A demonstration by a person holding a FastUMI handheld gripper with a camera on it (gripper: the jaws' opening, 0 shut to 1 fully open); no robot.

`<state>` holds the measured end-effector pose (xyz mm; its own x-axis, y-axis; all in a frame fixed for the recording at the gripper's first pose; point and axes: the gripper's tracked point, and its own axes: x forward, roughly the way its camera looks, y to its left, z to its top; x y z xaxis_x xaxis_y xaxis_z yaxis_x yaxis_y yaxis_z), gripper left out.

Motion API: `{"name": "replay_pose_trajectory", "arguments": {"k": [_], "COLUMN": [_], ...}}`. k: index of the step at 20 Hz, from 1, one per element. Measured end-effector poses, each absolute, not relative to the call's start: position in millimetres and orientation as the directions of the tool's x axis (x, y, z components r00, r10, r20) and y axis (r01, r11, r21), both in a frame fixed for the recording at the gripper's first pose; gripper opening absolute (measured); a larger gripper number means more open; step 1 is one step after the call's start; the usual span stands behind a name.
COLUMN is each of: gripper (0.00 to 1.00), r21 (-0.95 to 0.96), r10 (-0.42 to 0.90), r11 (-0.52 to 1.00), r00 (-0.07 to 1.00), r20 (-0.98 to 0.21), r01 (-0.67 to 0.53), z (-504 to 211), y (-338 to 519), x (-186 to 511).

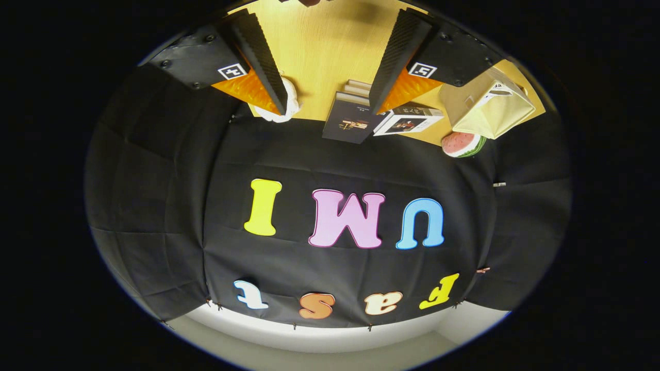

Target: Open the storage box then place both shoes into the box .Put the left shoe in first, then the right shoe, with the right side of both shoes facing outward in a uniform manner.

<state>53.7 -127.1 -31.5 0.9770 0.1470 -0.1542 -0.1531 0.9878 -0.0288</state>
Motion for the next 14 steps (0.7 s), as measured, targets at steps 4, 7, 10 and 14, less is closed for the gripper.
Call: {"name": "replay_pose_trajectory", "arguments": {"k": [4,7,10,14], "gripper": [0.97,0.97,0.97,0.97], "r21": [-0.012,0.029,0.023,0.009], "r10": [0.088,0.054,-0.007,-0.095], "r11": [0.996,0.998,1.0,0.995], "r00": [0.98,0.981,0.982,0.976], "r20": [-0.176,-0.189,-0.191,-0.198], "r01": [-0.092,-0.05,0.012,0.099], "z": [-31,-24,-15,-2], "y": [-128,-115,-106,-91], "x": [52,49,42,26]}}
